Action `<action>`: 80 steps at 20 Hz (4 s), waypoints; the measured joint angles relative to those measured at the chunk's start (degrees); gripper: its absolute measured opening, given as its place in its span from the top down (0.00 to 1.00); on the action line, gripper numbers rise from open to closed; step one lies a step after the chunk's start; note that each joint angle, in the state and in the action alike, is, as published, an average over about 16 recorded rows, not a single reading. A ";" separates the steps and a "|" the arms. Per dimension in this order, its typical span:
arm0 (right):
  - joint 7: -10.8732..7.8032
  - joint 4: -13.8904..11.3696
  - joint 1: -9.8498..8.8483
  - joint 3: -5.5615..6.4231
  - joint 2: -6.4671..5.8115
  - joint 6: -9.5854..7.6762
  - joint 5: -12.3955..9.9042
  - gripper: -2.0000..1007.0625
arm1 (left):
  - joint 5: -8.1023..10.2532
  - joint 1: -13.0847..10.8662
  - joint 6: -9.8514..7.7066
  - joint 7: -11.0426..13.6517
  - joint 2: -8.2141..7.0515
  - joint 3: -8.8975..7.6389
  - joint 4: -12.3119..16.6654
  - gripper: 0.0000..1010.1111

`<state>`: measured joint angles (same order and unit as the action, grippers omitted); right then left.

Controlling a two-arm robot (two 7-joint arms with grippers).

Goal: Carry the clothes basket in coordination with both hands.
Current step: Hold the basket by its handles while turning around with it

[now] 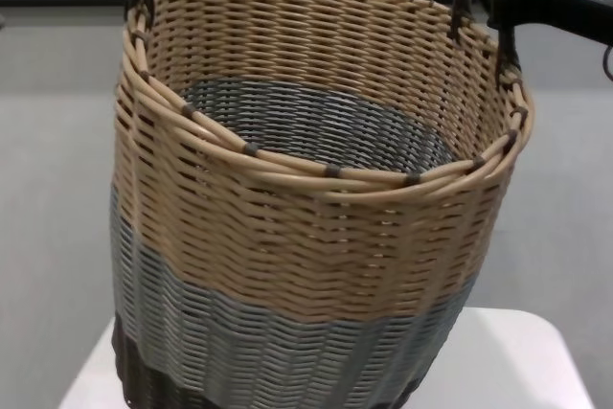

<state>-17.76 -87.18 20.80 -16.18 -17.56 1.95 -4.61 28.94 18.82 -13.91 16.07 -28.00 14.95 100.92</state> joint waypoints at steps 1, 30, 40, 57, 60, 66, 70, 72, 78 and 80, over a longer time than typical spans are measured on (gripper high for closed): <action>0.00 0.00 0.00 0.00 0.00 0.00 -0.01 0.93 | 0.01 0.00 -0.01 0.00 0.00 0.00 0.00 1.00; 0.00 0.02 0.00 0.00 0.00 0.00 -0.03 0.93 | 0.10 0.04 -0.14 0.00 0.02 -0.07 -0.02 1.00; 0.00 0.02 0.00 0.00 0.00 0.00 -0.03 0.93 | 0.10 0.03 -0.14 0.00 0.02 -0.07 -0.02 1.00; 0.00 0.03 0.00 0.00 0.00 0.00 -0.03 0.93 | 0.10 0.03 -0.14 0.00 0.02 -0.07 -0.02 1.00; 0.00 0.03 0.00 0.00 0.00 0.00 -0.03 0.93 | 0.10 0.03 -0.14 0.00 0.02 -0.07 -0.02 1.00; 0.00 0.02 0.00 0.00 0.00 0.00 -0.03 0.93 | 0.10 0.03 -0.14 0.00 0.02 -0.07 -0.02 1.00; 0.00 0.02 0.00 0.00 0.00 0.00 -0.03 0.93 | 0.10 0.03 -0.14 0.00 0.02 -0.08 -0.02 1.00; 0.00 0.02 0.00 0.00 0.00 0.00 -0.03 0.93 | 0.10 0.03 -0.14 0.00 0.02 -0.08 -0.02 1.00; 0.00 0.02 0.00 0.00 0.00 0.00 -0.03 0.93 | 0.10 0.03 -0.14 0.00 0.02 -0.08 -0.02 1.00; 0.00 0.02 0.00 0.00 0.00 0.00 -0.03 0.93 | 0.10 0.03 -0.14 0.00 0.02 -0.08 -0.02 1.00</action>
<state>-17.76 -87.16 20.80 -16.18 -17.56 1.95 -4.64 29.05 18.85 -14.05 16.07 -27.98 14.88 100.91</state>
